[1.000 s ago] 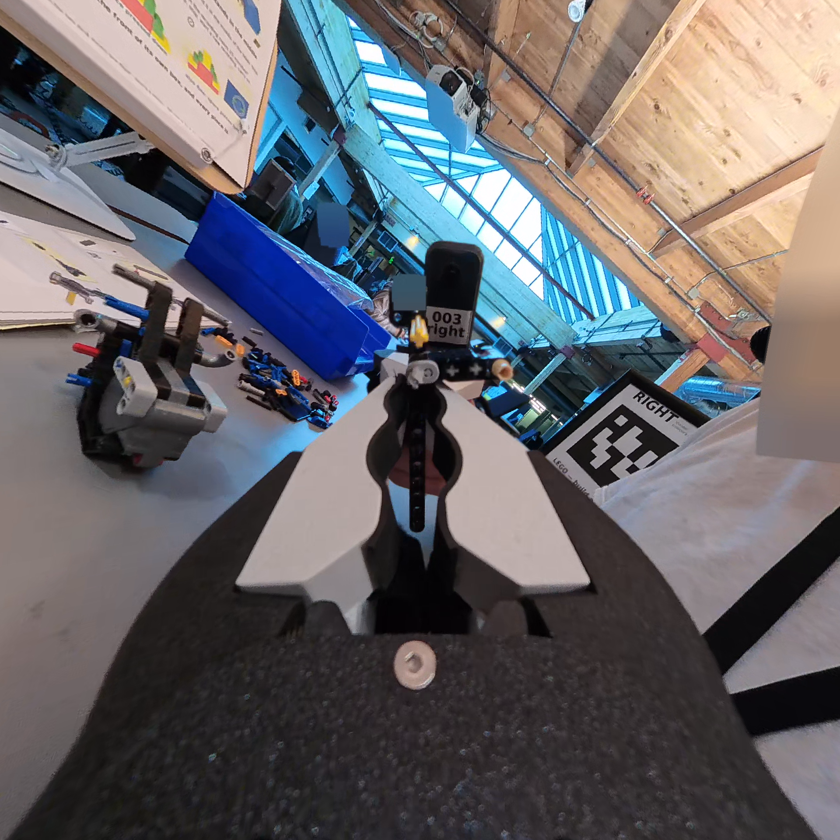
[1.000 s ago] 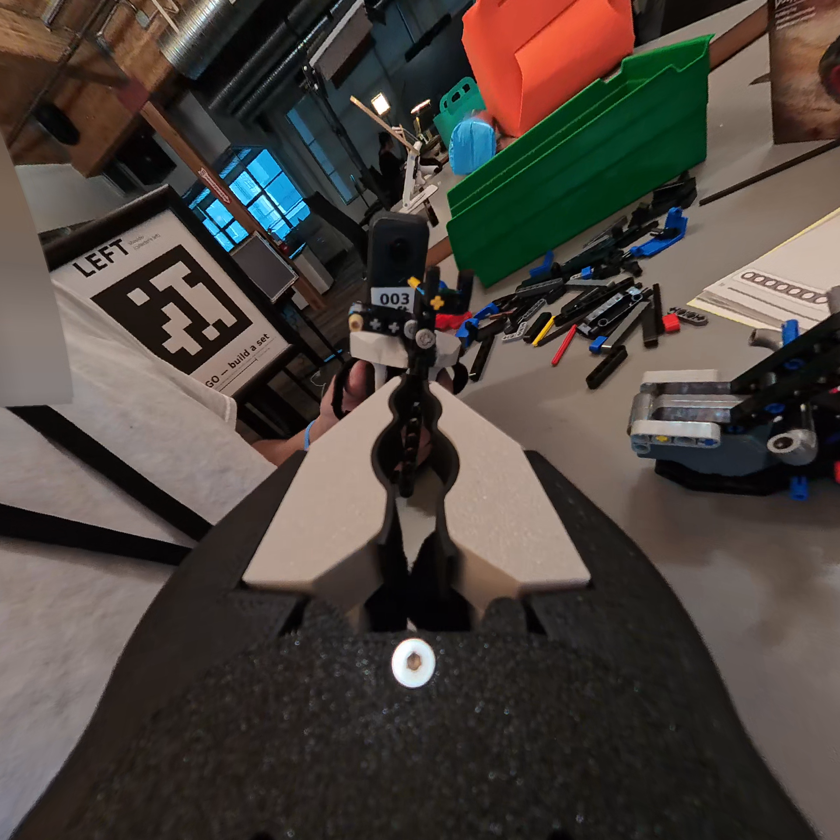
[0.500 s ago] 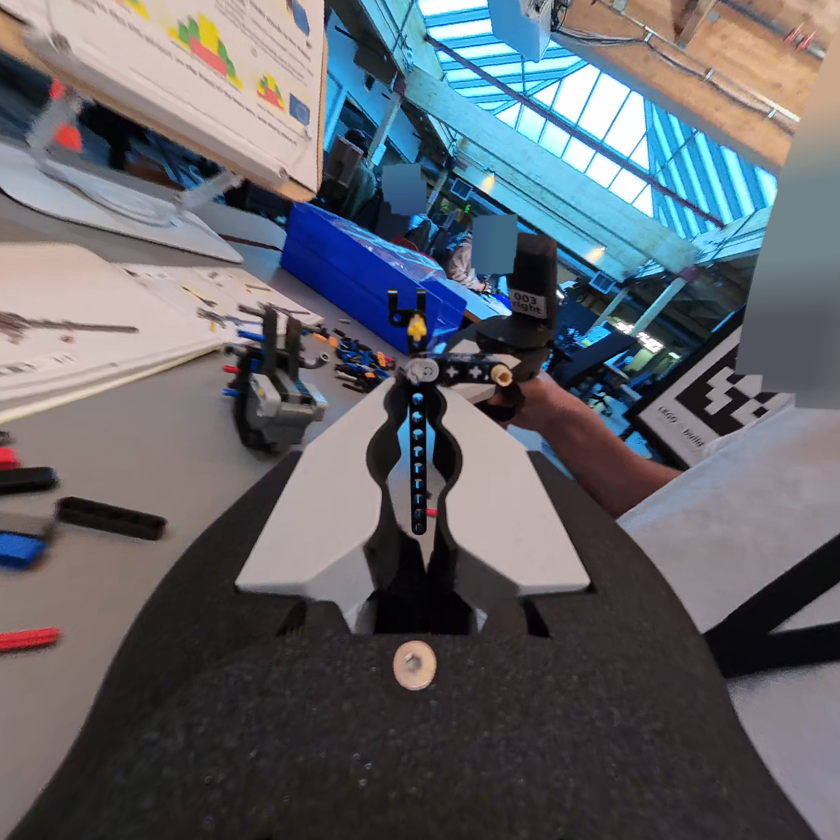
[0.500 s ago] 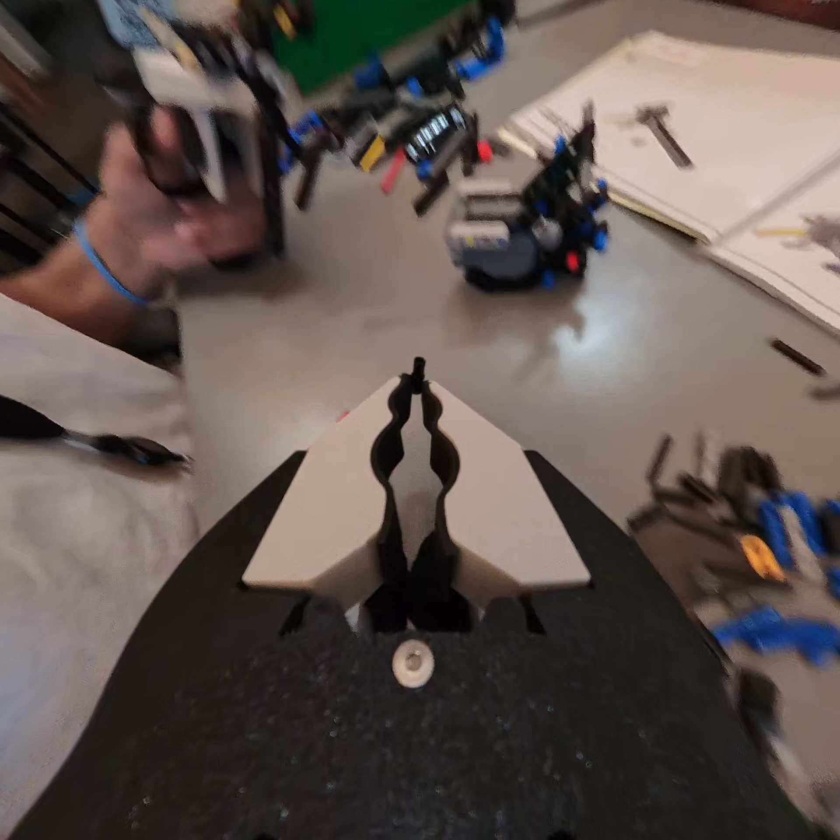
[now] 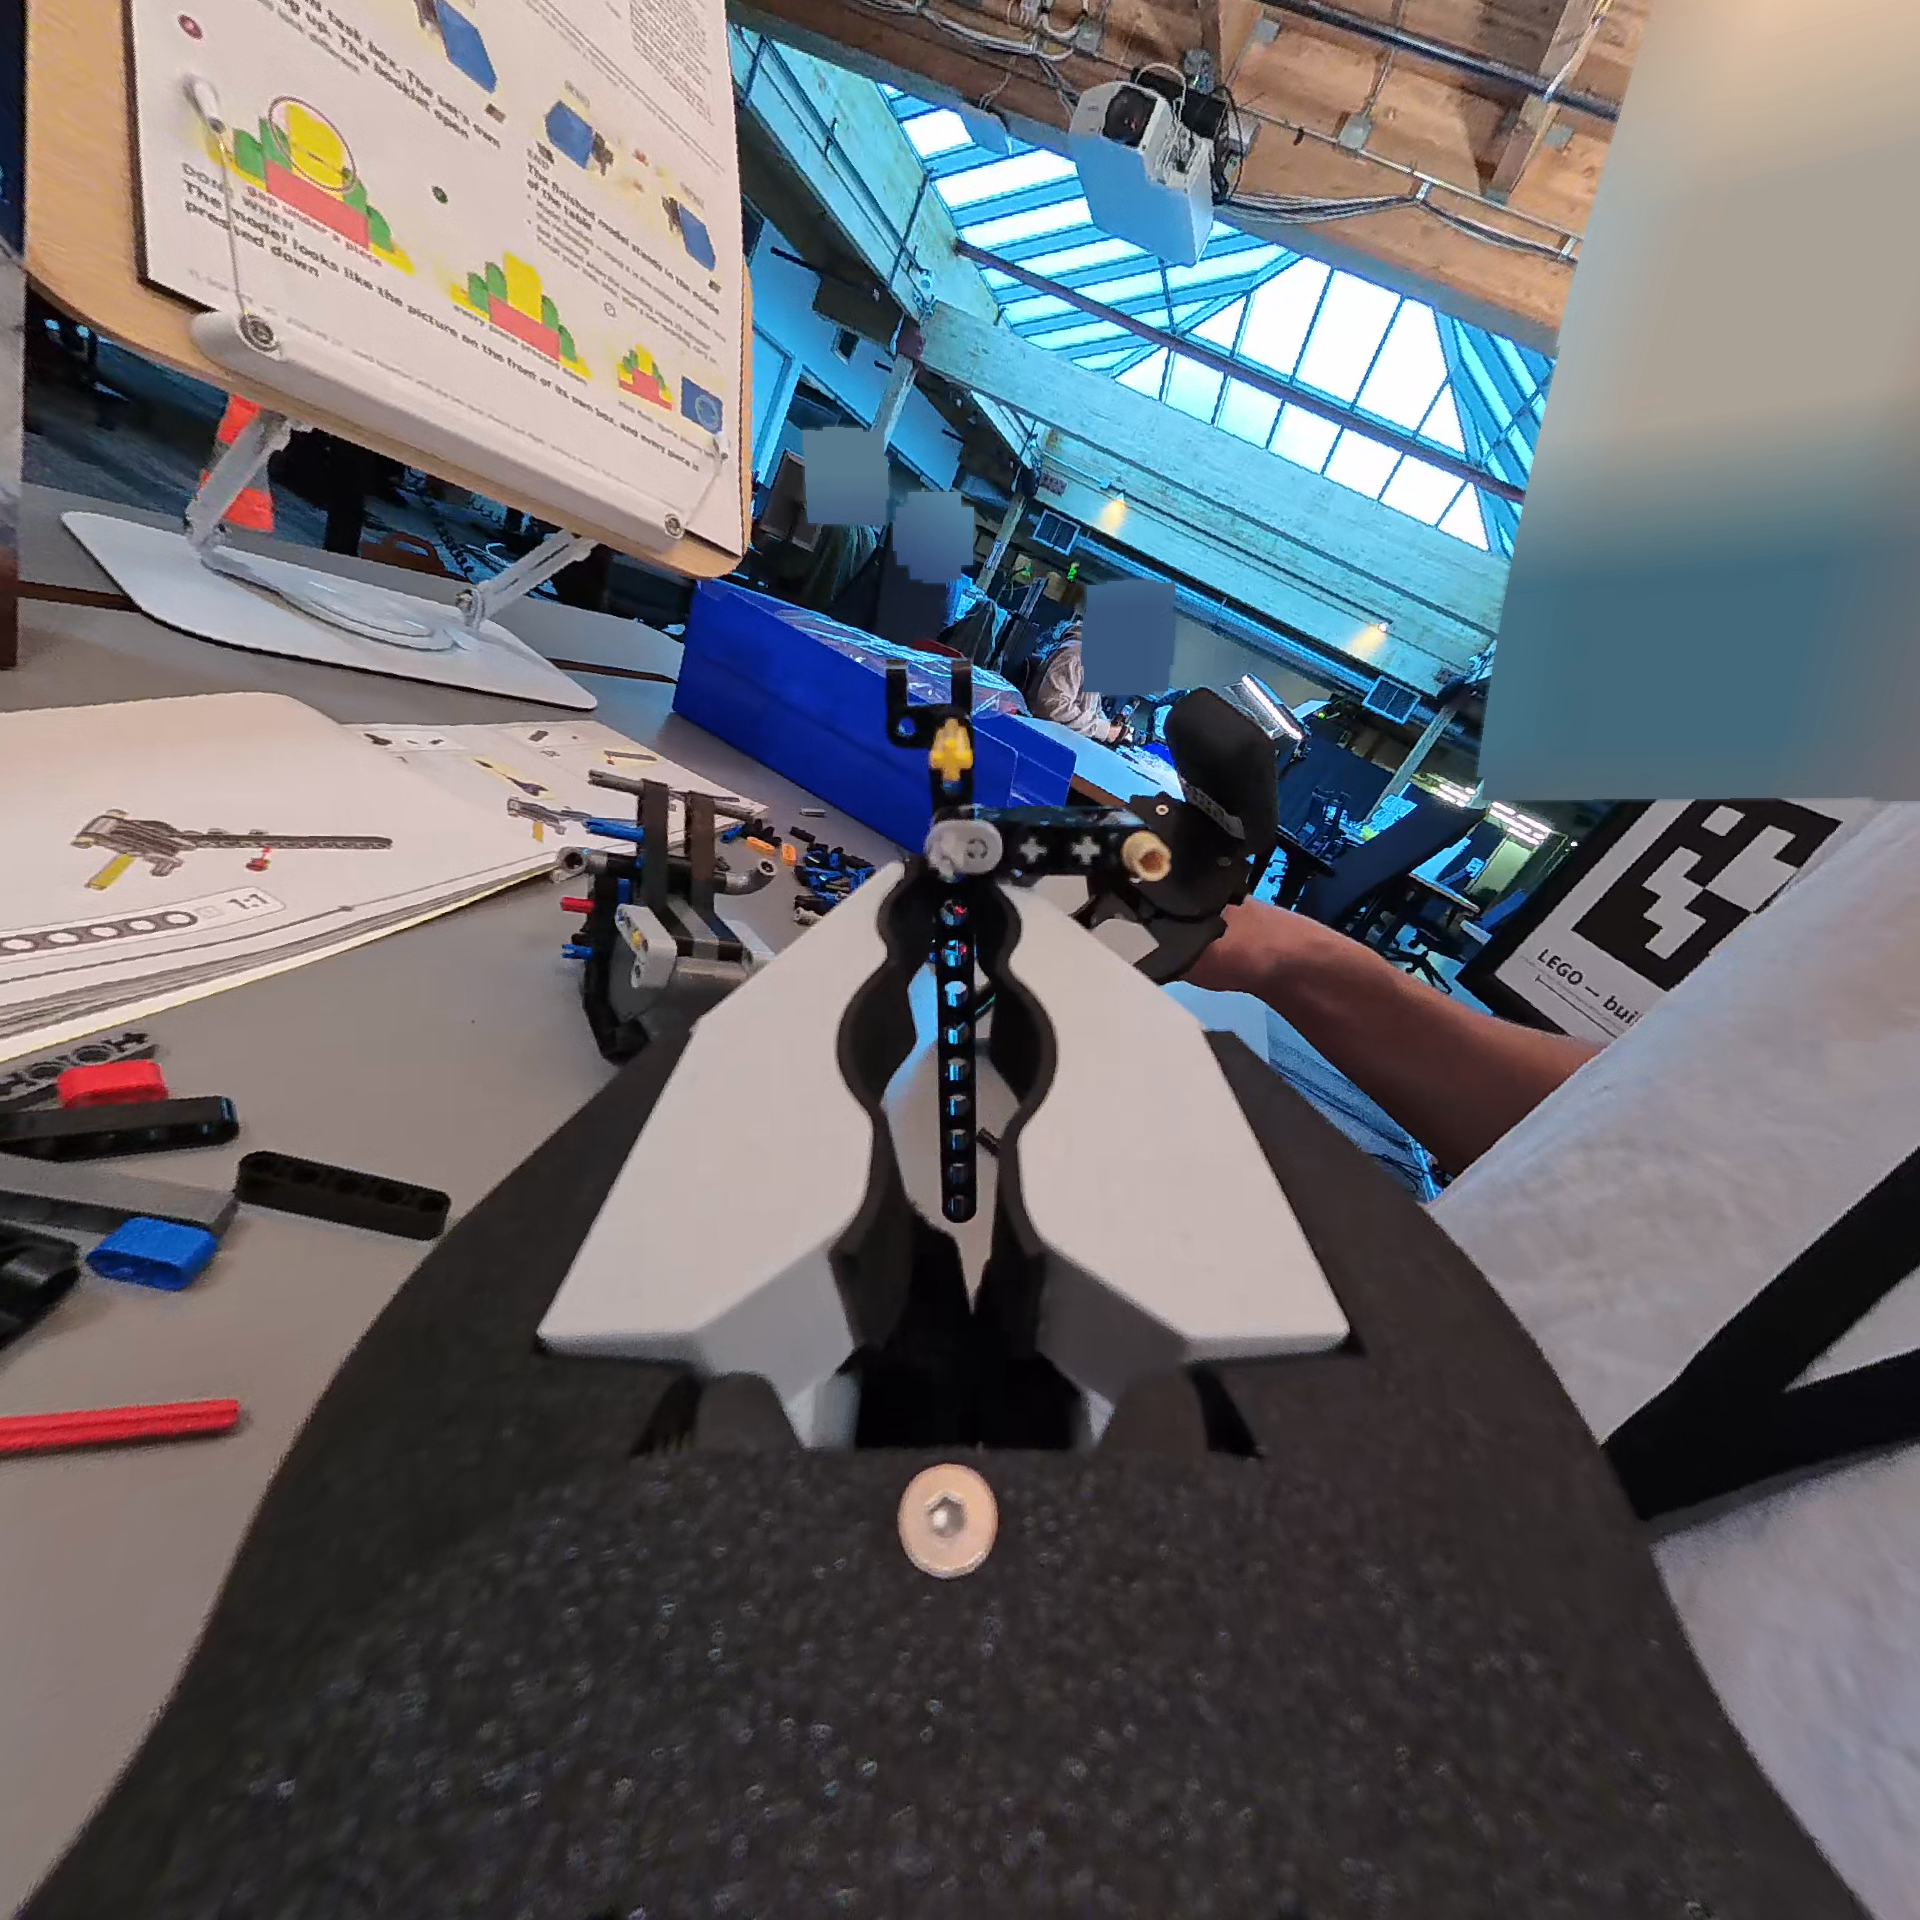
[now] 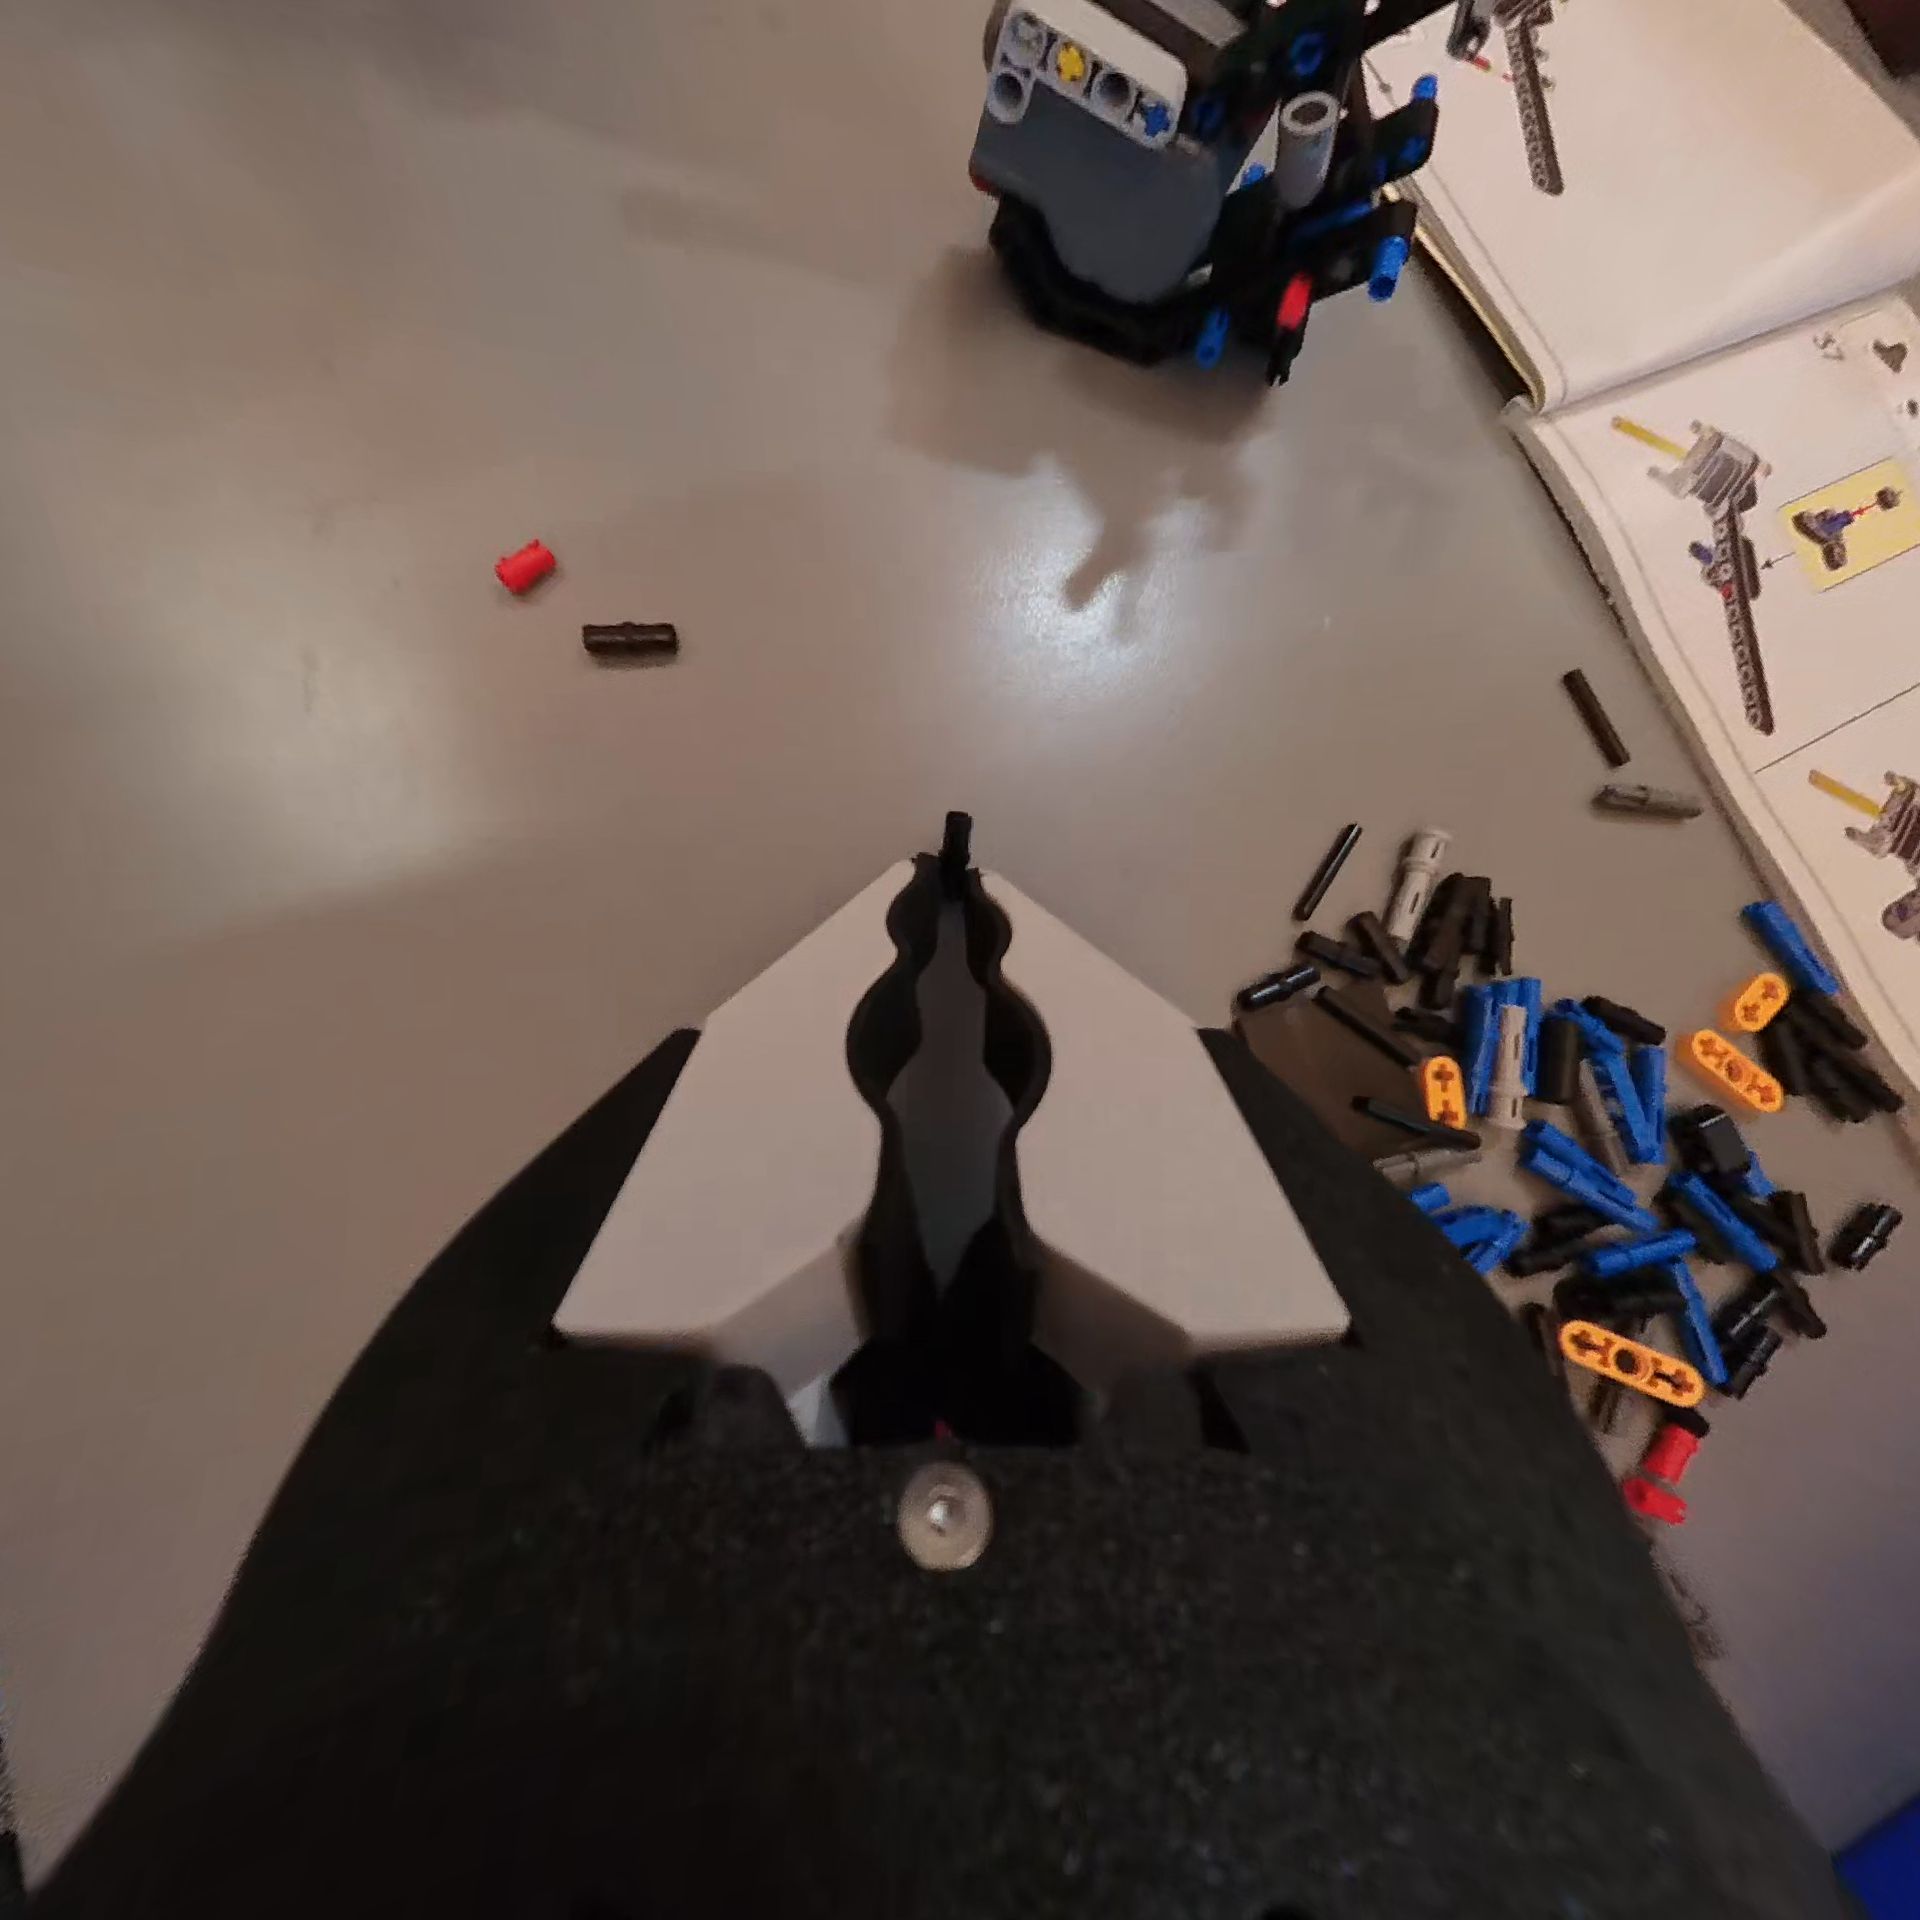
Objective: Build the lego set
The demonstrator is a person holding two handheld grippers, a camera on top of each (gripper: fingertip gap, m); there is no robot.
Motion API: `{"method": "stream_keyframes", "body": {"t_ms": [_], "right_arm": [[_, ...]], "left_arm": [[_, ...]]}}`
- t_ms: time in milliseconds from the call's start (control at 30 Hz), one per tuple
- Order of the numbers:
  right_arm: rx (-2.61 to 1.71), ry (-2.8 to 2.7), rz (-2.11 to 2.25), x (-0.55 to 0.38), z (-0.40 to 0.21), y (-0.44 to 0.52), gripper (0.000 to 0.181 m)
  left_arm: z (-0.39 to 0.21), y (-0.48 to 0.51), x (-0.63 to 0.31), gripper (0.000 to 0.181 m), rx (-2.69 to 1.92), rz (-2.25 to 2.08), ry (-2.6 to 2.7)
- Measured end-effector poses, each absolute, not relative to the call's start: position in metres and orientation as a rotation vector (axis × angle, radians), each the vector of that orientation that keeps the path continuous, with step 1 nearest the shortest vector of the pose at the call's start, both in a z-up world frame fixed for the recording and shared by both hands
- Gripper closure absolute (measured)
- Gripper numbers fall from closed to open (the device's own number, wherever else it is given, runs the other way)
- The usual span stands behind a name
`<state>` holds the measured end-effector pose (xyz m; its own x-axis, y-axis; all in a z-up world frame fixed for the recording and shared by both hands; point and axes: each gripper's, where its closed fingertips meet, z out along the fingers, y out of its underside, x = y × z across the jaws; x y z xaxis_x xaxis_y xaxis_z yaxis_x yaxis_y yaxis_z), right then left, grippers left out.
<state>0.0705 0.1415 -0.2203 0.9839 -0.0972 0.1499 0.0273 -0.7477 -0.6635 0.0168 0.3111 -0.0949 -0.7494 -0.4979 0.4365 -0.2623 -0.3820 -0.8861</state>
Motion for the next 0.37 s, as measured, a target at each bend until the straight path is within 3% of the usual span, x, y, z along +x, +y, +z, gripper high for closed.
{"method": "stream_keyframes", "body": {"t_ms": [233, 367], "right_arm": [[-2.434, 0.026, -0.206, 0.070, -0.215, 0.146, 0.178], [-2.348, -0.125, -0.159, 0.044, -0.179, 0.182, 0.178]], "left_arm": [[-0.097, 0.311, 0.019, 0.176, -1.058, -2.270, 1.658], [-0.104, 0.305, 0.024, 0.176, -1.114, -2.202, 1.699]]}}
